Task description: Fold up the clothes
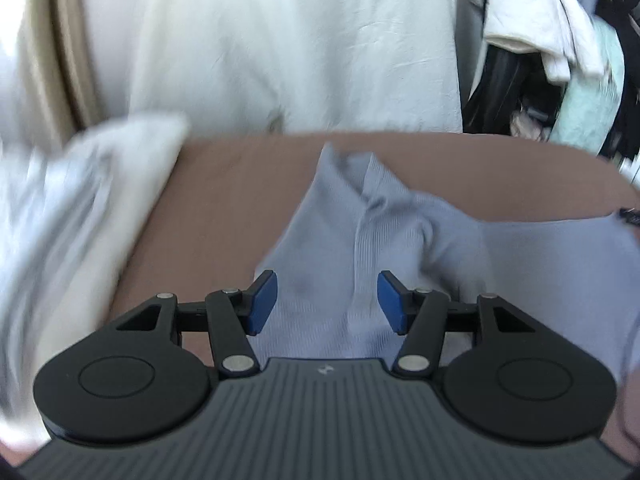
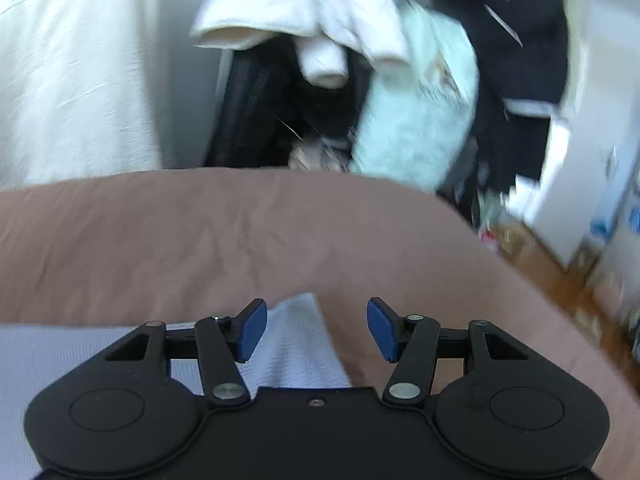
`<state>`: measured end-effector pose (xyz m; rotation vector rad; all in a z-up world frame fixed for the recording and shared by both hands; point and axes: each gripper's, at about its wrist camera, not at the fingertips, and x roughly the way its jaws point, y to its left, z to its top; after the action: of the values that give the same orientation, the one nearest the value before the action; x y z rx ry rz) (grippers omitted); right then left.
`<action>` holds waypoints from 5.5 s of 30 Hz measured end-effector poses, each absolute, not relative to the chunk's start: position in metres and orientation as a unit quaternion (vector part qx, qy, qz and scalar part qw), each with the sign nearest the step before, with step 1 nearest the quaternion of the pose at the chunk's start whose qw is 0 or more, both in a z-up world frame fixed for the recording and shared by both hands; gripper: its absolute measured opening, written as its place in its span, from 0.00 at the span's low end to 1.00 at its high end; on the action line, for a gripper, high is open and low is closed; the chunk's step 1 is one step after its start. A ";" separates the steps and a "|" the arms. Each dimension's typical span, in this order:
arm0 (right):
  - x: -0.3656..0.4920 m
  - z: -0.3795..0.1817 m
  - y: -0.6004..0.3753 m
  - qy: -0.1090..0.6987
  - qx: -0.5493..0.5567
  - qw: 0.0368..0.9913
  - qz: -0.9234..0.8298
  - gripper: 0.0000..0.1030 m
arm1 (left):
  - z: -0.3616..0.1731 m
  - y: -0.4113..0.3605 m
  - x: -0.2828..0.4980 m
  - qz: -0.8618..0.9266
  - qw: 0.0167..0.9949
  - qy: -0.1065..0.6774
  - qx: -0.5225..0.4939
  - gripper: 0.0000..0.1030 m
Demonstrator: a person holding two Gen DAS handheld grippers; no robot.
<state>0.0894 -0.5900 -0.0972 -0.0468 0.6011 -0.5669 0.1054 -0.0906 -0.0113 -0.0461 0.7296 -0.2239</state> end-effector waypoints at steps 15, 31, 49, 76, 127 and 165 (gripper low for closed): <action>0.051 -0.074 -0.471 0.347 0.130 0.913 0.173 0.59 | -0.083 -0.083 0.088 -0.078 0.880 0.468 -0.004 0.60; 0.030 -0.083 -0.536 0.469 0.103 0.877 -0.014 0.59 | -0.094 -0.087 0.093 -0.046 0.907 0.417 0.035 0.80; 0.020 -0.115 -0.608 0.486 0.231 0.831 -0.141 0.61 | -0.078 -0.113 0.073 -0.084 0.929 0.343 0.115 0.05; -0.077 -0.096 -0.629 0.403 0.432 0.787 -0.176 0.61 | -0.095 0.014 0.004 -0.016 0.782 0.464 -0.416 0.60; -0.049 -0.108 -0.615 0.347 0.358 0.840 -0.215 0.11 | -0.099 -0.015 0.028 0.013 0.833 0.387 -0.396 0.07; -0.066 -0.048 -0.608 0.452 0.121 0.823 -0.323 0.27 | -0.063 -0.021 -0.025 -0.026 0.843 0.485 -0.230 0.17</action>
<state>-0.0663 -0.6079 -0.0480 0.2564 0.9616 -0.6875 -0.0253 -0.0212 -0.0634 -0.4857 1.0250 -0.0555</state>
